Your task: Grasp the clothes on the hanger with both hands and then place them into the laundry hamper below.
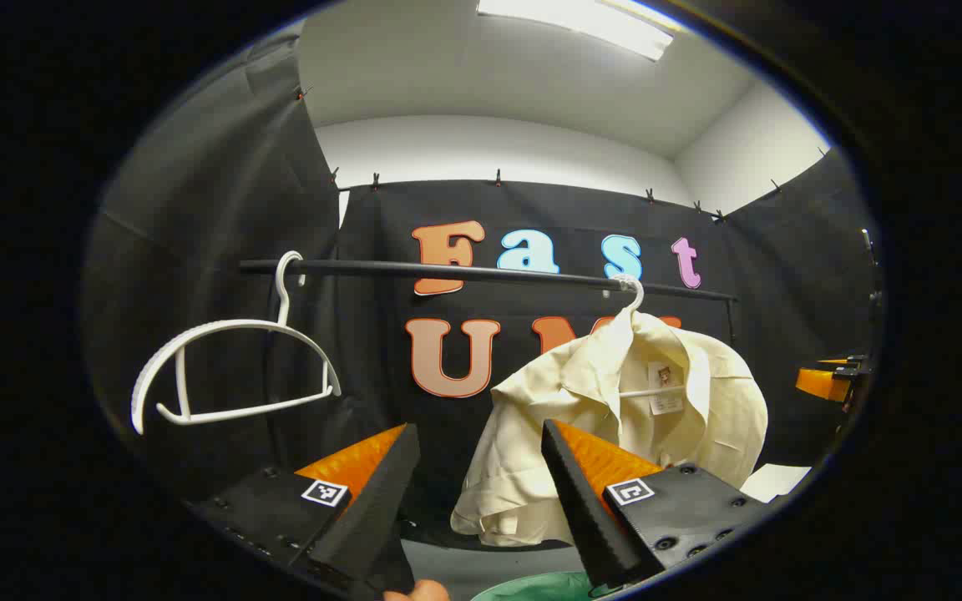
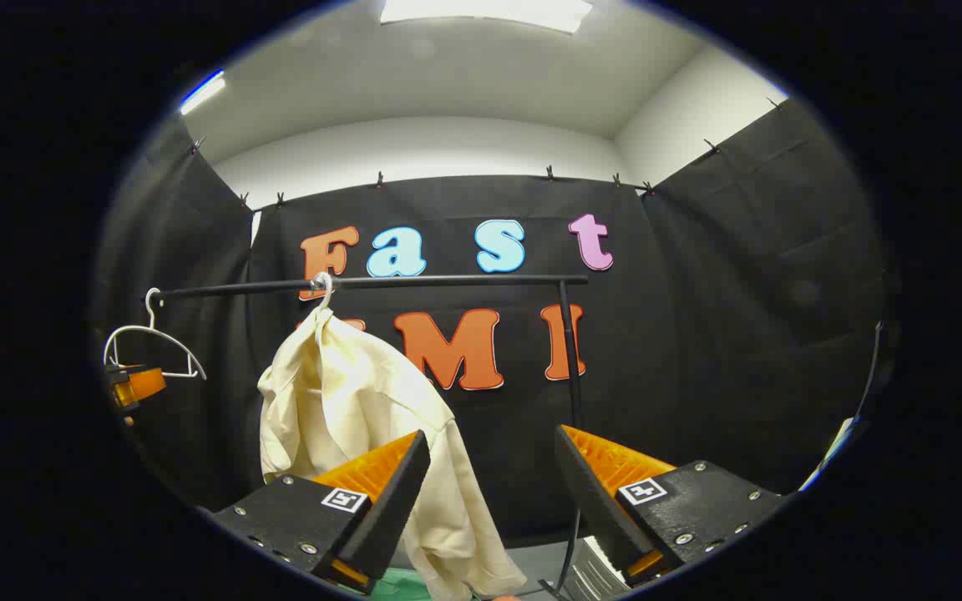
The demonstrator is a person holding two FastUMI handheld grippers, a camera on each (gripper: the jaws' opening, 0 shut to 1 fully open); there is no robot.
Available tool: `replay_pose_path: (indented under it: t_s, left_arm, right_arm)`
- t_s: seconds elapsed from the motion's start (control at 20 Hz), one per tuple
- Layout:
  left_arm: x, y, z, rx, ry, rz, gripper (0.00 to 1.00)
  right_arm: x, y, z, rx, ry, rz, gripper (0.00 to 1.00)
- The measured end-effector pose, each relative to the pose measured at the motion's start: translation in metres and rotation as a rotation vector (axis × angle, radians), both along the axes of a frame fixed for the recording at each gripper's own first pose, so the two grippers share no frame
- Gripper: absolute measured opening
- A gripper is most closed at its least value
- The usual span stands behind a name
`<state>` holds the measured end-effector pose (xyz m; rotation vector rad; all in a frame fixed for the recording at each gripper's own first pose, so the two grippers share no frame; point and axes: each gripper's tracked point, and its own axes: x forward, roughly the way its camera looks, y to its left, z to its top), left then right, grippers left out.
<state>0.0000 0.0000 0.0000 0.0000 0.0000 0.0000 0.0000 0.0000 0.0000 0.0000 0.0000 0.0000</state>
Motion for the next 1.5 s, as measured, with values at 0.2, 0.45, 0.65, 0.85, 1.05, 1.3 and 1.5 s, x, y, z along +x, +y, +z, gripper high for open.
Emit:
replay_pose_path:
  t_s: [0.2,0.45,0.65,0.85,1.05,1.3,1.5]
  left_arm:
    - [0.014,-0.011,0.005,0.028,-0.009,-0.020,0.97]
    - [0.019,0.002,0.004,0.014,0.003,-0.002,0.96]
    - [0.030,0.001,-0.012,0.025,0.029,-0.021,0.97]
    - [0.023,0.009,-0.024,0.038,0.041,0.002,0.96]
    - [0.027,0.000,-0.045,0.017,0.076,-0.013,0.97]
    - [0.029,0.000,-0.051,0.030,0.069,-0.016,0.97]
    - [0.029,0.003,-0.061,0.019,0.073,-0.016,0.97]
  right_arm:
    - [0.002,0.006,0.009,0.013,0.003,0.015,0.93]
    - [0.001,0.013,0.023,-0.019,-0.011,-0.004,0.93]
    - [0.005,0.038,0.015,-0.018,0.004,0.027,0.93]
    - [0.010,0.052,0.002,-0.036,0.007,0.045,0.93]
    - [0.012,0.072,-0.019,-0.058,0.033,0.056,0.93]
    - [0.011,0.089,-0.048,-0.095,0.039,0.010,0.94]
    - [0.023,0.117,-0.083,-0.123,0.078,-0.007,0.94]
